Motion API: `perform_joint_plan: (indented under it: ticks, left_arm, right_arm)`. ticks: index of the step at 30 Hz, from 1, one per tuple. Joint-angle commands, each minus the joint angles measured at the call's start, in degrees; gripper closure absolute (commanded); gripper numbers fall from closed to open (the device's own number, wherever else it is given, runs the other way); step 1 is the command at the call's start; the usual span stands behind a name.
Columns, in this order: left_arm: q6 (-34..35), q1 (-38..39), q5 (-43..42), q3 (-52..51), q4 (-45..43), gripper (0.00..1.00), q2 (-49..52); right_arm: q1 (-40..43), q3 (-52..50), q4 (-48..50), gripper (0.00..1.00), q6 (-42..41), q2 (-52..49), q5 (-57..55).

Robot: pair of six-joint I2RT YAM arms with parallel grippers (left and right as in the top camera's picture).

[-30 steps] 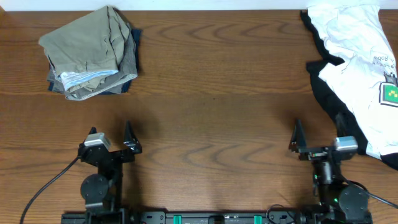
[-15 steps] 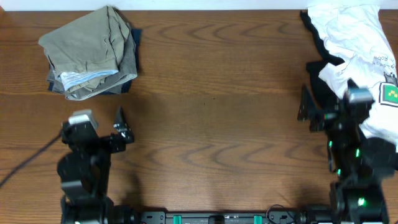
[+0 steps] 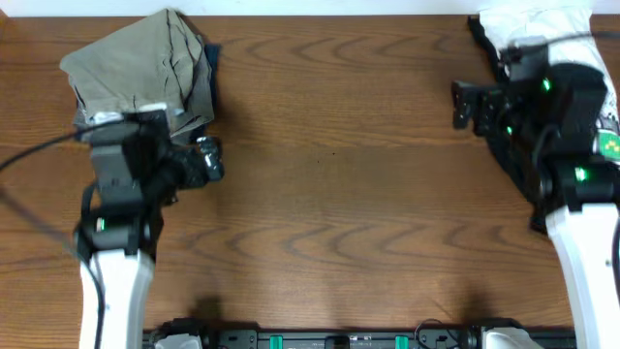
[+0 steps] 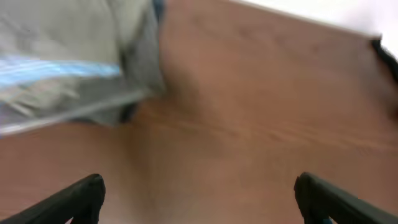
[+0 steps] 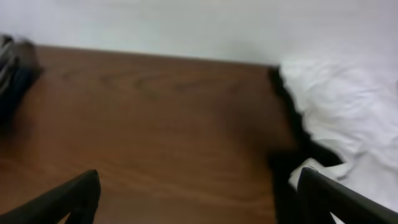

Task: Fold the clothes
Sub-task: 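Reach the right gripper to the white T-shirt on the black clothes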

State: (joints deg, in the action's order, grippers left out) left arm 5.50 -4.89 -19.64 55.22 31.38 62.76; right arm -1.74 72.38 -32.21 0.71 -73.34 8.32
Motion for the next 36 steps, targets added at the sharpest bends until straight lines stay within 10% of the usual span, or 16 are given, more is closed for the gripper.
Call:
perform_joint_plan:
  ticks: [1, 17, 36]
  left_arm:
    - [-0.98, 1.05, -4.15, 5.73, 3.15, 0.02, 7.45]
    - [-0.9, 10.47, -5.9, 17.49, 6.78, 0.02, 36.13]
    - [-0.94, 11.89, -5.84, 17.4, 4.09, 0.02, 39.5]
  right_arm:
    - [-0.48, 3.82, -0.92, 0.01, 0.63, -4.76, 3.89]
    - [4.81, 3.8, 4.74, 0.12, 4.02, -16.09, -7.78]
    - [20.59, 3.8, 12.02, 0.15, -0.9, -37.07, -9.51]
